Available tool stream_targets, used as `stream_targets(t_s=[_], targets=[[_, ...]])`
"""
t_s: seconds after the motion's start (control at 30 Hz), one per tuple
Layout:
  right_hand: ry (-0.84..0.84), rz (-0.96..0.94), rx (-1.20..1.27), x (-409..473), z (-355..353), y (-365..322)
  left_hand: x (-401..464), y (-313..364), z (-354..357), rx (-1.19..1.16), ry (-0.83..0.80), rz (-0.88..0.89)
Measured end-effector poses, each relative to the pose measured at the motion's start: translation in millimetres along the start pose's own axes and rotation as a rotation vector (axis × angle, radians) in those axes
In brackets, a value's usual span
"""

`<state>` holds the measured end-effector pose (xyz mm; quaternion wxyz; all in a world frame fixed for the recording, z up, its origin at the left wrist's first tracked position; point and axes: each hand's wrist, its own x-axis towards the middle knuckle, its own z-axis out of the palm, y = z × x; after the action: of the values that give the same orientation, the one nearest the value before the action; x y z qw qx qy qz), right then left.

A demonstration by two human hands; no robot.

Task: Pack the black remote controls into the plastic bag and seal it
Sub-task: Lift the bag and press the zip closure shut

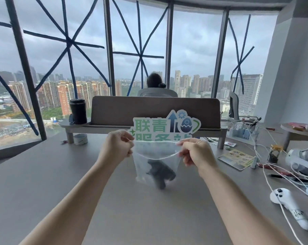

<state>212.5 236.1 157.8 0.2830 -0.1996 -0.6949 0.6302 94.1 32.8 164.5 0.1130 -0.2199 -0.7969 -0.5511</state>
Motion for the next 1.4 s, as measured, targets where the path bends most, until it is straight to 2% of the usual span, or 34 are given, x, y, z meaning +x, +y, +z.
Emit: stream_targets(t_s=[0.07,0.17,0.37,0.47,0.53,0.63,0.83,0.97,1.03,1.13,1.4], targets=[[0.015,-0.019,0.102,0,-6,-32,14,27,-11,-0.090,0.033,0.038],[0.006,-0.036,0.160,-1,-13,-54,23,46,-18,-0.174,-0.024,0.032],[-0.009,-0.011,0.141,-8,-25,-51,18,40,-16,-0.309,-0.173,-0.097],[-0.004,-0.005,0.086,-9,-27,-49,9,30,-10,-0.283,-0.278,-0.085],[0.015,-0.019,0.020,-10,-28,-50,2,25,-5,-0.237,-0.280,-0.055],[0.036,-0.053,-0.115,-13,-32,-53,-2,13,3,-0.184,-0.192,-0.036],[0.166,-0.170,-0.313,-15,-43,-53,-8,4,14,-0.163,-0.169,-0.115],[0.401,-0.327,-0.836,-20,-49,-54,-13,19,25,-0.248,-0.177,-0.078],[0.322,-0.494,-0.953,-28,-41,-57,-17,28,34,-0.236,-0.185,-0.042],[0.019,-0.605,-0.977,-34,-19,-59,-18,42,45,-0.201,-0.174,0.003],[-0.044,-0.616,-1.089,-23,3,-77,-19,63,49,-0.064,-0.190,0.155]])
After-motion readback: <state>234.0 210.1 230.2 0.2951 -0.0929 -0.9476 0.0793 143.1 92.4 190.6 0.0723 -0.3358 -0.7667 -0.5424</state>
